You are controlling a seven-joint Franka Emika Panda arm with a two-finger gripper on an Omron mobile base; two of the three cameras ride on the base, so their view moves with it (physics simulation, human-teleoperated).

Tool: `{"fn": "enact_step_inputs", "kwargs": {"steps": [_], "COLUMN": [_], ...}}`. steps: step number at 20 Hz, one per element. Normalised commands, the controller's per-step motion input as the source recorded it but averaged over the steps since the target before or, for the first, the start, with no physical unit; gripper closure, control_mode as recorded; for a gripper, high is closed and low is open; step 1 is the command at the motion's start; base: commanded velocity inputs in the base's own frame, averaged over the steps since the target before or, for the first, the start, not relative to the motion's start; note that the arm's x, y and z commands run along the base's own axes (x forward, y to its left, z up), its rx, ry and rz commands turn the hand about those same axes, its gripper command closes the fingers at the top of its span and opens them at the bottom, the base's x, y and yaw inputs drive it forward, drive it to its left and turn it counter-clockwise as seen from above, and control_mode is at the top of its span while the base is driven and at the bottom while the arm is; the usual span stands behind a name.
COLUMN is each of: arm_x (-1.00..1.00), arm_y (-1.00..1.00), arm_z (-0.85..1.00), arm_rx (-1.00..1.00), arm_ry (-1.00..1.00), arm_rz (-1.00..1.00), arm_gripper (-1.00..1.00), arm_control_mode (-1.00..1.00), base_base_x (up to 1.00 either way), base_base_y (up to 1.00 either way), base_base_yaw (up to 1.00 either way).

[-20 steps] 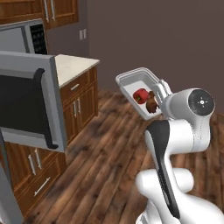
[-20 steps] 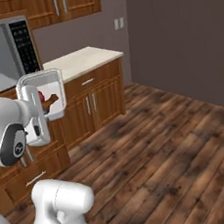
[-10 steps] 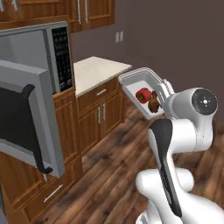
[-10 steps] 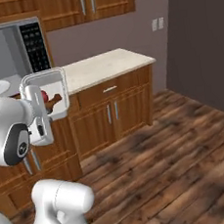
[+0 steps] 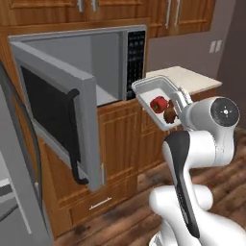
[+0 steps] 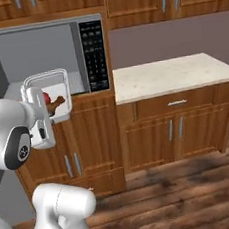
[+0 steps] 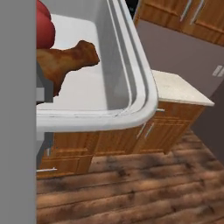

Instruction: Place the tupperware containing the chicken drumstick and bell pepper meal in the microwave. Close the microwave door and press the start button to reheat the meal.

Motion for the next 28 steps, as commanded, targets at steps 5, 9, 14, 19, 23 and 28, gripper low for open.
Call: {"fn": "enact_step_inputs", "kwargs": {"steps": [5,9,14,19,23,28], "arm_x": [0.0,0.0,0.0,0.0,0.0,0.0], "arm_y": [0.0,0.0,0.0,0.0,0.0,0.0], "arm_z": [0.0,0.0,0.0,0.0,0.0,0.0], "arm_rx": [0.0,0.0,0.0,0.0,0.0,0.0], "arm_ry": [0.0,0.0,0.0,0.0,0.0,0.0], "arm_rz": [0.0,0.0,0.0,0.0,0.0,0.0], "arm_gripper": [1.0,1.0,1.0,1.0,1.0,1.0], "arm_control_mode": [1.0,1.0,1.0,1.0,1.0,1.0], "base_base_x": [0.58,0.43,0.47,0.46,0.3,0.02], "base_base_y": [-0.32,-0.52,-0.47,-0.48,-0.53,-0.6], "base_base_yaw": [0.65,0.6,0.56,0.51,0.35,0.21]}}
